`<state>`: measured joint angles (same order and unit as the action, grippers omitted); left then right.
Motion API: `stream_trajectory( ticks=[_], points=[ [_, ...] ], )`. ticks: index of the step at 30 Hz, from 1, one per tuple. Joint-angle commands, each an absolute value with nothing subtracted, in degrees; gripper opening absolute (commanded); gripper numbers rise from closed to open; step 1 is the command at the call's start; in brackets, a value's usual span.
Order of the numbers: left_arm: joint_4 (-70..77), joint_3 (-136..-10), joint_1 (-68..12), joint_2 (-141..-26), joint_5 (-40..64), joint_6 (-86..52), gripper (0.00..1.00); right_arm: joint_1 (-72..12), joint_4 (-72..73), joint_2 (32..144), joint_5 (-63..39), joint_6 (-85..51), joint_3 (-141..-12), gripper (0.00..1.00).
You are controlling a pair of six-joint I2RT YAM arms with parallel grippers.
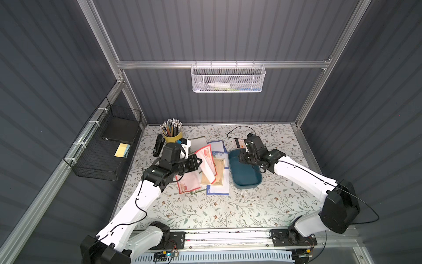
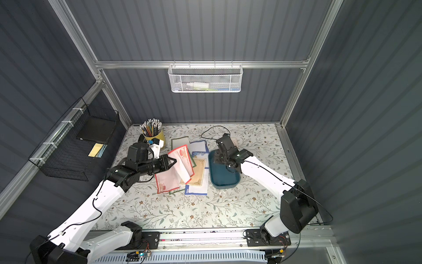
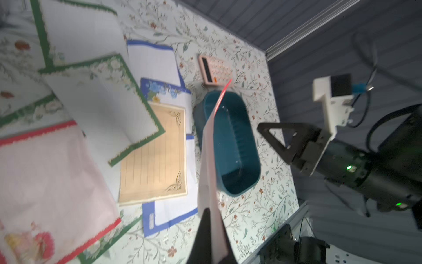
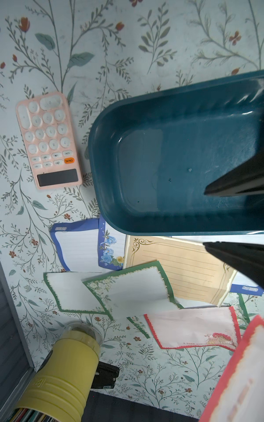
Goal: Take out the stationery paper from the storage box
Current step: Pick up the stationery paper from the storage box, then place the stationery paper at the center of the board.
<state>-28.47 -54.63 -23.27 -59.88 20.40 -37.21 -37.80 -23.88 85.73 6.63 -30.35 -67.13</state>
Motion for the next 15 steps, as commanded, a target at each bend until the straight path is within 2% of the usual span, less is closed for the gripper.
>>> stream_trajectory(
  ticks=[1, 9, 15],
  points=[
    [-32.24, -49.62, -23.46, -56.85, 22.86, -41.34, 0.00, -37.75, -23.83, 84.64, 6.62, -30.14, -65.93, 0.38],
    [-29.21, -39.54, -22.94, -50.93, 23.65, -48.20, 0.00, -37.76, -23.24, 83.58, 5.67, -30.79, -63.87, 0.38],
    [-26.12, -36.02, -22.20, -52.43, 23.87, -48.73, 0.02, -37.73, -22.88, 84.79, 4.15, -30.94, -63.64, 0.38]
  ],
)
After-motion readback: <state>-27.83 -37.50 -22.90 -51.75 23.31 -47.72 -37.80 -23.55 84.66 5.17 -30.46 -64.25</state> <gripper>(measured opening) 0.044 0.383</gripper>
